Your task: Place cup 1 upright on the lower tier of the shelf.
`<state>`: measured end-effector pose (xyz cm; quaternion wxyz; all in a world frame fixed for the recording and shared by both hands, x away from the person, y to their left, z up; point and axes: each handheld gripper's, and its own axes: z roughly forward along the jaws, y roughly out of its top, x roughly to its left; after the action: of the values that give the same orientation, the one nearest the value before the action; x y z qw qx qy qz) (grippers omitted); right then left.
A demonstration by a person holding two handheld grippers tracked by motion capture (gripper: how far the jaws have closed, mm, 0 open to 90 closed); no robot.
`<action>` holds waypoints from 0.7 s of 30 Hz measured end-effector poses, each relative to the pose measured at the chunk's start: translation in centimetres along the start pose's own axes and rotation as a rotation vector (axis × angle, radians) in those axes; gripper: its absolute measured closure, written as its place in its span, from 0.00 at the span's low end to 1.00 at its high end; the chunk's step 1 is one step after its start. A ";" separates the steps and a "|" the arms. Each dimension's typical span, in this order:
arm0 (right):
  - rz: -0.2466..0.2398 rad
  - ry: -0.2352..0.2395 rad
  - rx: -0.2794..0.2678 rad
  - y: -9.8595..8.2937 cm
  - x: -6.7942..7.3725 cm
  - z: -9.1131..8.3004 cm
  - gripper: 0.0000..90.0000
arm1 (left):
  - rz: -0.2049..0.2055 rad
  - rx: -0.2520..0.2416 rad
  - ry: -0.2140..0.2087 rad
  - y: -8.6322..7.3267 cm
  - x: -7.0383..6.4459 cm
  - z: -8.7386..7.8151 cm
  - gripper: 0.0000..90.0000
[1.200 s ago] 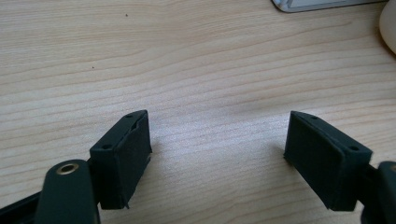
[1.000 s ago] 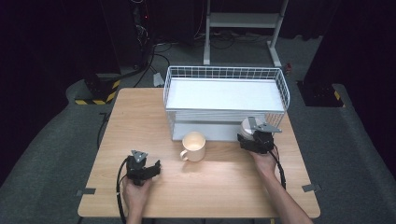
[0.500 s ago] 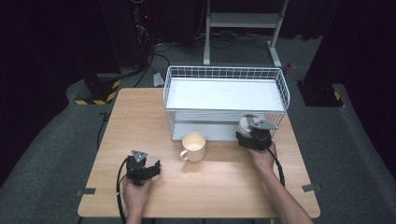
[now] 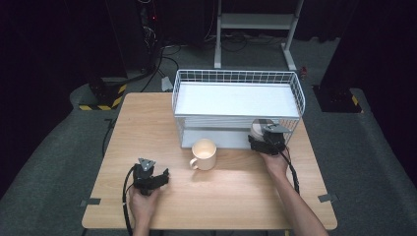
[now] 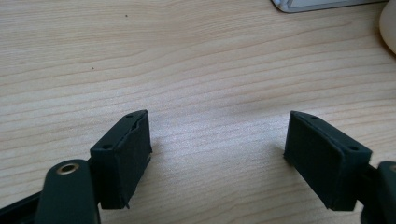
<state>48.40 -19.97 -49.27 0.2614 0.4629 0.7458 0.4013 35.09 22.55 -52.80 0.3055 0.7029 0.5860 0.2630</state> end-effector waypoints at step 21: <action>-0.007 0.020 0.049 -0.3 0.3 -0.4 0.14 | -0.002 -0.003 -0.001 0.0 0.0 0.0 0.25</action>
<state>47.85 -19.93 -49.29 0.2441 0.4626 0.7597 0.3864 35.09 22.52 -52.82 0.3070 0.7021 0.5861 0.2633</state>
